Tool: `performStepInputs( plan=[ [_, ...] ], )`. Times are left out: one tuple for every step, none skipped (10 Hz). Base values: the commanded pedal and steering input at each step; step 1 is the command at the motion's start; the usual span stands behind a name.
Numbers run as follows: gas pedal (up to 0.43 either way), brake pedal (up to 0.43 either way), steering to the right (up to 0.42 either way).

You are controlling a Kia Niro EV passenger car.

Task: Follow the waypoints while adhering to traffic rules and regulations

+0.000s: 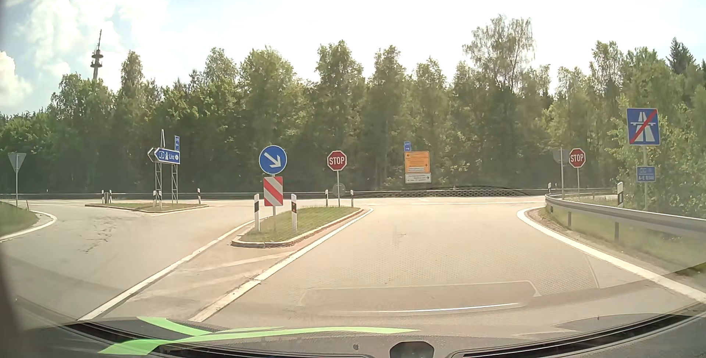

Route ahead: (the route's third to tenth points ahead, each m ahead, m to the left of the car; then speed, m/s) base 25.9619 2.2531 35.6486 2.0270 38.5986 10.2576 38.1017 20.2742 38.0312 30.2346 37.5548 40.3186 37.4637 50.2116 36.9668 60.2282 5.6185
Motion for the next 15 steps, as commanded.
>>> performStepInputs(
  plan=[
    [0.000,0.000,0.003],
    [0.000,0.000,0.004],
    [0.000,0.000,0.006],
    [0.000,0.000,0.008],
    [0.000,0.000,0.012],
    [0.000,0.000,0.016],
    [0.000,0.000,0.023],
    [0.000,0.000,0.026],
    [0.000,0.000,0.024],
    [0.000,0.000,0.024],
    [0.000,0.000,0.024],
    [0.000,0.000,0.024],
    [0.000,0.000,0.024],
    [0.000,0.000,0.024],
    [0.000,0.000,0.024]
  ],
)
